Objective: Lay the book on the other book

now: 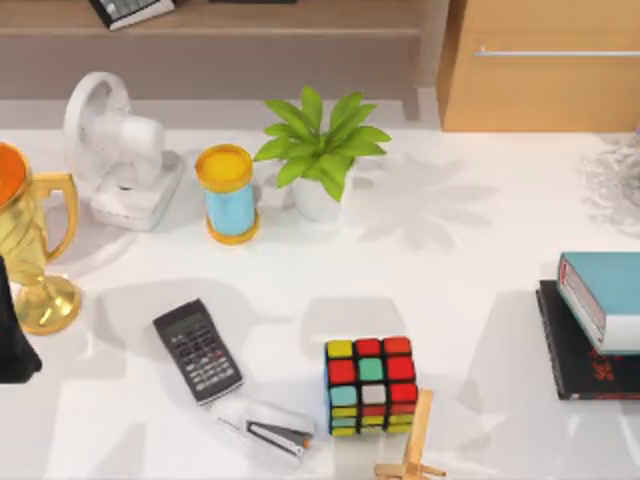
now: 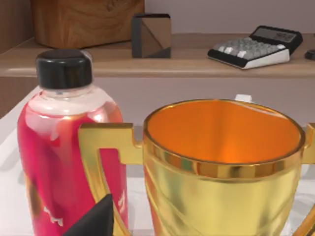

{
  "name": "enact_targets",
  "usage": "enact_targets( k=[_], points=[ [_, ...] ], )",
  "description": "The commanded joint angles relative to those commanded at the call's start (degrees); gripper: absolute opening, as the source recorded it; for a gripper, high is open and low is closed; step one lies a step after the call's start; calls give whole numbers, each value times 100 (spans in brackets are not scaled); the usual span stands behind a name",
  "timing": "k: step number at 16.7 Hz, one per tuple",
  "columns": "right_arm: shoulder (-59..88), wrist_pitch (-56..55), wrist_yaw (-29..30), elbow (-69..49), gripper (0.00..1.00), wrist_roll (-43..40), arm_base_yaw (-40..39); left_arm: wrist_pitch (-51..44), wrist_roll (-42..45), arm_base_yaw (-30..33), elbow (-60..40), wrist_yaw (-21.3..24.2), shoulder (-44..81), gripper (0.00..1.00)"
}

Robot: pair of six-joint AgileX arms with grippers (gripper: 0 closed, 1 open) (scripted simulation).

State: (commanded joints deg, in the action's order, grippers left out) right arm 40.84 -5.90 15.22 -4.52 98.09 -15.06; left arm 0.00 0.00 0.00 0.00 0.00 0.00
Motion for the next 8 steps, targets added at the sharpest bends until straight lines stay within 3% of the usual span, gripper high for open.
enact_targets(
  k=[8],
  points=[
    [9, -65, 12, 147, 0, 39, -116, 0, 0, 0, 0, 0, 0, 100]
  ],
)
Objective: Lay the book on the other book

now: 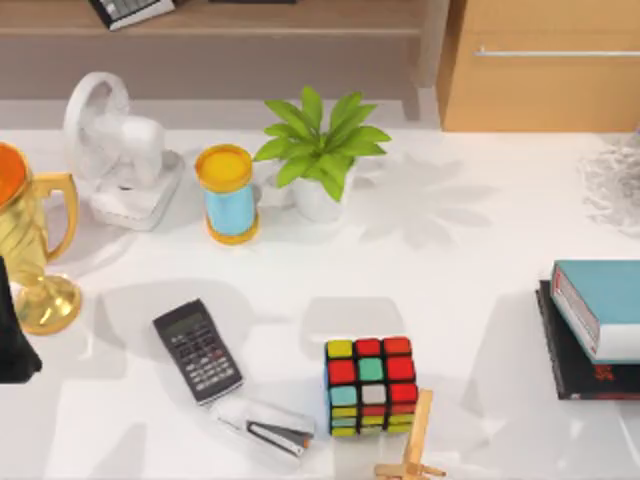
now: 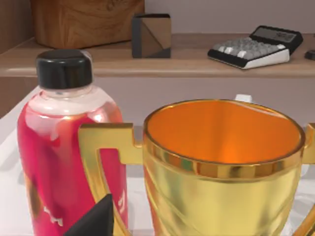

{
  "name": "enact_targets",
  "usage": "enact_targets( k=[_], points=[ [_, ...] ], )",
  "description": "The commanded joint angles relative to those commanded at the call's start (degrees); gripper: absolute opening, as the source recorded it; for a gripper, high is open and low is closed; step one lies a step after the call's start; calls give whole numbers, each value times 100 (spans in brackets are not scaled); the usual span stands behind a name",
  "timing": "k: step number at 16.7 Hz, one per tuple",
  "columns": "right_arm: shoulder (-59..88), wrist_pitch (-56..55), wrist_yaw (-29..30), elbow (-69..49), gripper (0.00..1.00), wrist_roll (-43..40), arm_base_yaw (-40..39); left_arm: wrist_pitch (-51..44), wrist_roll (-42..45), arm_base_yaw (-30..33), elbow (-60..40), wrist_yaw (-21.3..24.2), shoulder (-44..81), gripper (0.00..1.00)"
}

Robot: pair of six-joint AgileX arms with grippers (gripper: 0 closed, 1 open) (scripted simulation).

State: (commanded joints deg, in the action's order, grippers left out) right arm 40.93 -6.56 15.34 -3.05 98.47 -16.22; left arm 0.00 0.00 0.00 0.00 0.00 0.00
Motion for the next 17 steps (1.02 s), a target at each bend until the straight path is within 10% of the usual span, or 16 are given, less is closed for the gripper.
enact_targets(
  k=[7, 17],
  points=[
    [258, -276, -37, 15, 0, -31, 33, 0, 0, 0, 0, 0, 0, 100],
    [258, -276, -37, 15, 75, -31, 33, 0, 0, 0, 0, 0, 0, 100]
  ],
)
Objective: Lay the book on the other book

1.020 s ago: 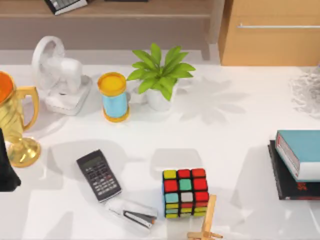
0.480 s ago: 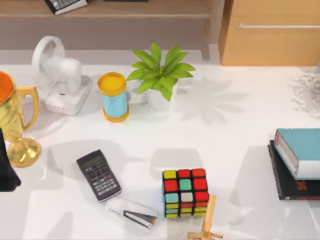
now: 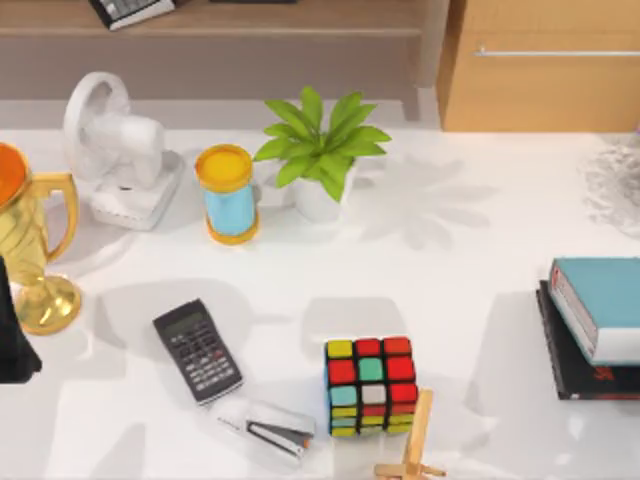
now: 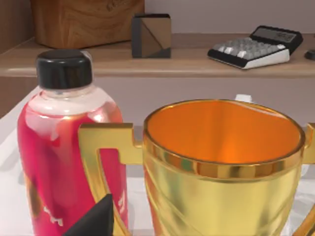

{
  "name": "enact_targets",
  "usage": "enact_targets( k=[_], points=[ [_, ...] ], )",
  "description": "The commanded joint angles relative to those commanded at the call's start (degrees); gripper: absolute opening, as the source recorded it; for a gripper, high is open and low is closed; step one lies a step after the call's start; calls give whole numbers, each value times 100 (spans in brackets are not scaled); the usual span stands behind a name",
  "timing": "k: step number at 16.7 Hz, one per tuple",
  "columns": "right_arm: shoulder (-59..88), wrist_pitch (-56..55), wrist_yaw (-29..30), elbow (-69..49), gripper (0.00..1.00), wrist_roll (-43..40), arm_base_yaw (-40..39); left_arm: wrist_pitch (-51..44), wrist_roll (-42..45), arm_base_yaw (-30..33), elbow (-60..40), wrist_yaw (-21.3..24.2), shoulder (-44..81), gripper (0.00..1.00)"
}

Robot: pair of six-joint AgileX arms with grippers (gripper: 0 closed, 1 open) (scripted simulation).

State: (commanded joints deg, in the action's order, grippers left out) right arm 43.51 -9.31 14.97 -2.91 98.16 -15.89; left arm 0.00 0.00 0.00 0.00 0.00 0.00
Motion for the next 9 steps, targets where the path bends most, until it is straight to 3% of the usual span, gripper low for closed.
enact_targets(
  k=[3, 9],
  points=[
    [0, 0, 0, 0, 98, 0, 0, 0, 0, 0, 0, 0, 0, 100],
    [0, 0, 0, 0, 100, 0, 0, 0, 0, 0, 0, 0, 0, 100]
  ],
)
